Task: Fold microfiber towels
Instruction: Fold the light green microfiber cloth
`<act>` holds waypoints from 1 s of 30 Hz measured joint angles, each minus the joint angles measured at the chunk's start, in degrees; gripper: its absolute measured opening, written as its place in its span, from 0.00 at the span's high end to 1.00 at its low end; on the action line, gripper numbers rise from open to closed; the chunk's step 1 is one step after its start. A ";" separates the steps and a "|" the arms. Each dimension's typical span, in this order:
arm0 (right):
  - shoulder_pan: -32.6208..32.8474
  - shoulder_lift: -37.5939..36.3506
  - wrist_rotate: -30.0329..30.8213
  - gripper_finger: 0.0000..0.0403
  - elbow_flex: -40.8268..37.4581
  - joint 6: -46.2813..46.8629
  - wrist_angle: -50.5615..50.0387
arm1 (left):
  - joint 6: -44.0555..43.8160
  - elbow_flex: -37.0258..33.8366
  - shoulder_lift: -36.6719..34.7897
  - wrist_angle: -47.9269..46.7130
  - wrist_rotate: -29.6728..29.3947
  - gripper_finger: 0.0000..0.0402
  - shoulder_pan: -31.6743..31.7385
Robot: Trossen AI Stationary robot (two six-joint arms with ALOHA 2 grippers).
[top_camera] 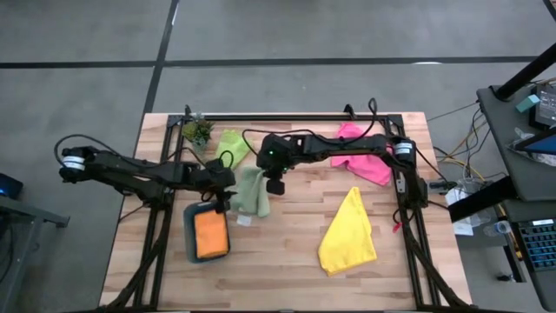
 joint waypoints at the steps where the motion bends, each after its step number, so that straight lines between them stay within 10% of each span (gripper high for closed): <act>1: -0.01 -0.32 0.00 0.89 0.00 -0.08 -0.89 | 0.51 0.09 -0.07 0.00 0.10 0.59 0.00; 7: -0.01 -2.07 0.01 0.89 -0.05 0.76 -6.08 | 5.10 1.05 -1.43 1.14 0.08 0.45 0.00; 30: 10.63 -6.30 -0.32 0.89 -8.13 10.28 -25.25 | 6.34 0.13 14.04 35.68 -0.02 0.44 -1.89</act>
